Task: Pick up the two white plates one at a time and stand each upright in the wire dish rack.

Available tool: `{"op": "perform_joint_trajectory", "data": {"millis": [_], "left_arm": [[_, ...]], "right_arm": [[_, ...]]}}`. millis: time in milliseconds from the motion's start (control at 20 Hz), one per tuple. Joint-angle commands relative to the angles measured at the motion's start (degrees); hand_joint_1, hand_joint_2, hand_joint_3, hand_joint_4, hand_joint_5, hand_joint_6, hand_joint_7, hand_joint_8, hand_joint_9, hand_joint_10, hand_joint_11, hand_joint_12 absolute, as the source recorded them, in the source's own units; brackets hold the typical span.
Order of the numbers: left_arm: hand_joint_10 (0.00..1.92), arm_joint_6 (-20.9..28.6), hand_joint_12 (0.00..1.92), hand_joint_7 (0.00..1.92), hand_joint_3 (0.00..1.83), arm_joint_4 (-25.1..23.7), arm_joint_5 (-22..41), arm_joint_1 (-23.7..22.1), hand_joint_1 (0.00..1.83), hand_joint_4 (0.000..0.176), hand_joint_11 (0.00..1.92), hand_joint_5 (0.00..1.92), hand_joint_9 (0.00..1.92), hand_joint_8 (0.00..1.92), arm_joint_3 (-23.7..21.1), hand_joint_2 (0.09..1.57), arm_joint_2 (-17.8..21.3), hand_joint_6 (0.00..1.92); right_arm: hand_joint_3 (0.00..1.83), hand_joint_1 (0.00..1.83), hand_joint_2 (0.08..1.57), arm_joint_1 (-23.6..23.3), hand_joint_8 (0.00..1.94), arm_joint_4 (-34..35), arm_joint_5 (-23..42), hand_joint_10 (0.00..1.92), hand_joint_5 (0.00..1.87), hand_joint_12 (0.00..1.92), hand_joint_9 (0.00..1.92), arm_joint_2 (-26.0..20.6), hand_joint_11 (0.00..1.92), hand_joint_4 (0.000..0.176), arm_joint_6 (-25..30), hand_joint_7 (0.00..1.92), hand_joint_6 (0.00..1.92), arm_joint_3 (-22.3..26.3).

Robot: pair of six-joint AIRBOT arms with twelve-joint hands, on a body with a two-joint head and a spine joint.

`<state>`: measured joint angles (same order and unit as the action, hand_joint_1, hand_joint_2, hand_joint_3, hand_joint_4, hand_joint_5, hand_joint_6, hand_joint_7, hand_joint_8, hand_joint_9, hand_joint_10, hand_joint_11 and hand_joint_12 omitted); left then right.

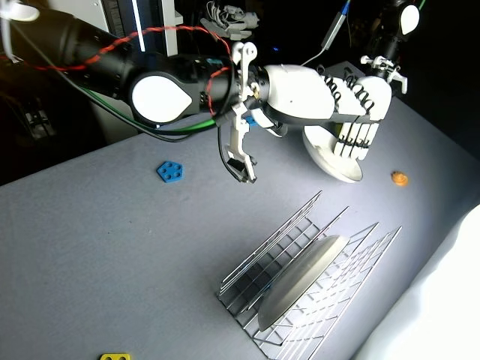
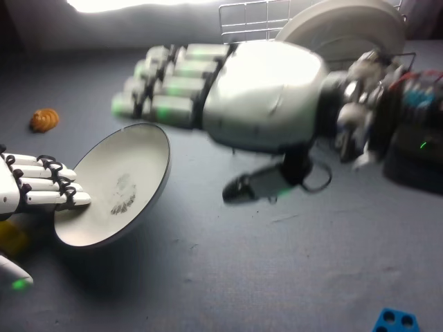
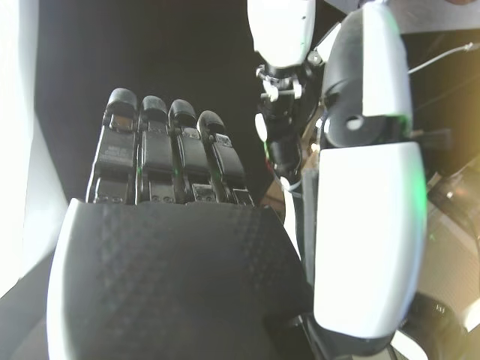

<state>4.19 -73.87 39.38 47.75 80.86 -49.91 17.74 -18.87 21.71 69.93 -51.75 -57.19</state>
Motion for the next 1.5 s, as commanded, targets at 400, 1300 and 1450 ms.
{"op": "perform_joint_trajectory", "data": {"millis": [400,1300,1450], "left_arm": [[0.00,0.4,0.00,0.00,0.00,0.4,0.8,1.0,0.00,0.000,0.00,0.00,0.00,0.00,-0.1,1.04,-0.9,0.00],[0.00,0.5,0.00,0.00,0.00,0.4,0.8,1.1,0.00,0.000,0.00,0.00,0.00,0.00,0.7,1.03,-1.2,0.00],[0.00,0.5,0.00,0.00,0.00,0.4,0.7,1.1,0.00,0.000,0.00,0.00,0.00,0.00,0.9,1.03,-1.3,0.00]], "right_arm": [[0.01,1.27,1.00,2.4,0.00,0.8,3.4,0.00,0.00,0.01,0.00,8.9,0.03,0.000,-3.0,0.00,0.00,-7.2],[0.00,1.39,1.06,3.4,0.01,7.1,7.4,0.01,0.06,0.56,0.07,23.4,0.00,0.000,-8.5,0.09,0.02,-19.8],[0.00,1.41,1.07,3.6,0.01,7.3,7.9,0.02,0.12,0.69,0.12,24.1,0.00,0.000,-8.5,0.15,0.02,-20.6]]}}
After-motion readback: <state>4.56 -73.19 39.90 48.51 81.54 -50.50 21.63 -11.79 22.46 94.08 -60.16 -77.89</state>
